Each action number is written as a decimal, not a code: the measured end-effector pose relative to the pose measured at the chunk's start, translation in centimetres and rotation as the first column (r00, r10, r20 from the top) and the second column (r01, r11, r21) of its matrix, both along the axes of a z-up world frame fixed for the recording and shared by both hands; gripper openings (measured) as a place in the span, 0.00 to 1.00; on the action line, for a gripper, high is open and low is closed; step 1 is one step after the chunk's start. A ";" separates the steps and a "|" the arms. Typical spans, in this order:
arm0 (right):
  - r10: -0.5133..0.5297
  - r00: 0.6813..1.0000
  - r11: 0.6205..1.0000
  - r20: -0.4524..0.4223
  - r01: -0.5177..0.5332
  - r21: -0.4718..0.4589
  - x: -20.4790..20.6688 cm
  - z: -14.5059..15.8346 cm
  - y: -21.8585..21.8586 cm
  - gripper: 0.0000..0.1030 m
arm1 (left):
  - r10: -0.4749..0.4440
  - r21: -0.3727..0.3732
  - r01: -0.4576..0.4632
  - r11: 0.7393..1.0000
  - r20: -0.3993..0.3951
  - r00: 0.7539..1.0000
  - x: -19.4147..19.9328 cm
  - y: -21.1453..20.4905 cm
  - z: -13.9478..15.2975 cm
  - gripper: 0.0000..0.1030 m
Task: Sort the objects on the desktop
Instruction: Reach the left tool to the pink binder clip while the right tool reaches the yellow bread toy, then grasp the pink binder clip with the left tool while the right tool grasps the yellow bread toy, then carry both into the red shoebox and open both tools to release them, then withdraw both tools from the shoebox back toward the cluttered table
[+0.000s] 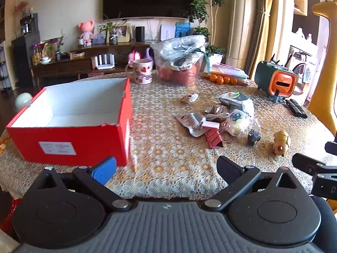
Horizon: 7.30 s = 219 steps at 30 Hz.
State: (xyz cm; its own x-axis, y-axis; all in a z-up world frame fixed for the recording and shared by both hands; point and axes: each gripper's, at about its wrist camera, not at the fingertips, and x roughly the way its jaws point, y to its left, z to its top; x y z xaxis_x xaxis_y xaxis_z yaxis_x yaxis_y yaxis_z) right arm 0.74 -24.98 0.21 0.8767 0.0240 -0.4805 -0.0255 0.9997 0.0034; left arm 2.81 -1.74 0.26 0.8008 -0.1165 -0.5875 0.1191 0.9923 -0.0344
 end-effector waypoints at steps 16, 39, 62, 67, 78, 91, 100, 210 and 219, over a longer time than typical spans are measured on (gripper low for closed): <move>-0.076 0.996 0.996 -0.056 0.074 -0.039 6.2 -2.9 -4.5 0.94 | -0.105 0.035 0.104 0.994 0.012 0.994 6.5 -6.6 -1.9 0.99; -0.131 0.981 0.991 -0.141 0.127 -0.033 11.7 -7.0 -9.2 0.89 | -0.149 0.078 0.153 0.985 -0.054 0.987 12.2 -11.7 -6.5 0.98; -0.118 0.961 0.992 -0.252 0.126 0.015 16.1 -10.3 -9.3 0.69 | -0.134 0.108 0.146 0.983 -0.113 0.985 17.2 -12.6 -10.0 0.79; -0.122 0.959 0.991 -0.255 0.131 0.018 16.6 -10.4 -9.4 0.60 | -0.135 0.095 0.148 0.984 -0.124 0.983 17.6 -12.8 -10.4 0.76; -0.130 0.955 0.989 -0.265 0.143 0.032 16.6 -10.1 -9.7 0.54 | -0.153 0.081 0.165 0.983 -0.132 0.979 17.5 -13.0 -10.1 0.35; -0.137 0.959 0.989 -0.248 0.145 0.015 13.7 -8.6 -9.8 0.52 | -0.155 0.038 0.162 0.986 -0.143 0.978 14.8 -11.9 -9.2 0.31; -0.063 0.963 0.998 -0.261 0.066 0.000 11.7 -6.5 -7.4 0.52 | -0.149 -0.023 0.147 0.989 -0.146 0.978 12.1 -9.8 -7.6 0.31; 0.527 0.717 0.797 -0.456 -0.603 -0.029 23.4 -1.3 31.7 0.76 | 0.132 0.277 -0.026 0.961 -0.370 0.920 25.2 21.8 -3.2 0.72; 0.546 0.735 0.801 -0.402 -0.598 -0.006 21.7 1.2 29.5 0.77 | 0.129 0.272 -0.040 0.962 -0.319 0.939 23.1 21.2 -0.9 0.72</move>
